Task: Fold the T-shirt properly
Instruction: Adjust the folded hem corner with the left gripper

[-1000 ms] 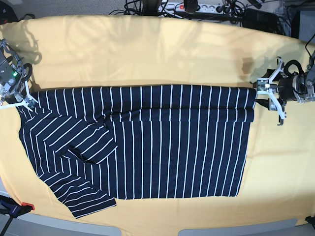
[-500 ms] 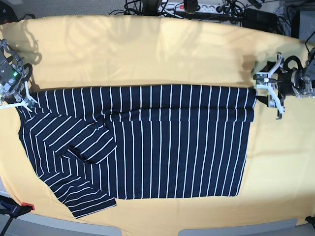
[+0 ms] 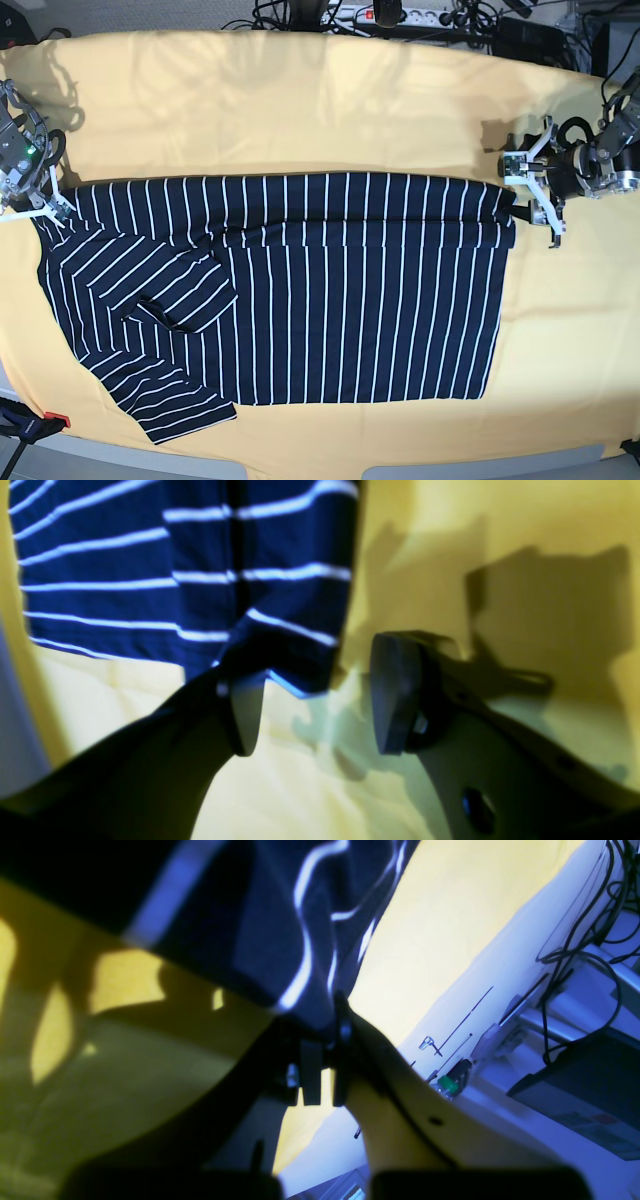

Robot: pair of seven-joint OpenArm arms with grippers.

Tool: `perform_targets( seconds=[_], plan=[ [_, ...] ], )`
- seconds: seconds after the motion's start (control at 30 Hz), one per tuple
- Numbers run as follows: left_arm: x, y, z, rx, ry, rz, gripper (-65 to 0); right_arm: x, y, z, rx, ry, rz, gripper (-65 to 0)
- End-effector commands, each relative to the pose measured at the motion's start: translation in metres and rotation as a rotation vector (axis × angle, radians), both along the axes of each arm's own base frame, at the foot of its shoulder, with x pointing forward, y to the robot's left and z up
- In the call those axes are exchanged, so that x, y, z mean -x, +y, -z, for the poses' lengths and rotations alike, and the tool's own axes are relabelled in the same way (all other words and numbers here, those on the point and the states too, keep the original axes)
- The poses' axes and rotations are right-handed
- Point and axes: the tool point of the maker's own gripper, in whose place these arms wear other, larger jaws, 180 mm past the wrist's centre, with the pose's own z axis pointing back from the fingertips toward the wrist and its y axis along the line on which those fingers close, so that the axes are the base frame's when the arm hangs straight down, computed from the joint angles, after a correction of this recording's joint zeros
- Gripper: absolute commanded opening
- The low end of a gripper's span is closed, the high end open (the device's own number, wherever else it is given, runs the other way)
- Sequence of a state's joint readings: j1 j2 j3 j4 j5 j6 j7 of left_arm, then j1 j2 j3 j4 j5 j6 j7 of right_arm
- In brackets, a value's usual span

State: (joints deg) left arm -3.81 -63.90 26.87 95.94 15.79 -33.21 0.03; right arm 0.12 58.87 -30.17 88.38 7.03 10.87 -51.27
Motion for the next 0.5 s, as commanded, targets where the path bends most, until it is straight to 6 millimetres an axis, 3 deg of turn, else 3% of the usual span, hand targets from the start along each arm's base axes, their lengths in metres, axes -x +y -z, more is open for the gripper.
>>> perform_targets(
  seconds=[0.0, 0.47],
  plan=[
    [-0.008, 0.008, -0.01, -0.022, -0.032, 0.002, -30.0, -0.009, -0.017, -0.021, 0.065, -0.04, 0.011, -65.0],
    [-0.028, 0.006, -0.021, -0.011, -0.145, -0.017, -30.0, -0.009, -0.017, -0.021, 0.067, -0.038, 0.014, -65.0]
  ],
)
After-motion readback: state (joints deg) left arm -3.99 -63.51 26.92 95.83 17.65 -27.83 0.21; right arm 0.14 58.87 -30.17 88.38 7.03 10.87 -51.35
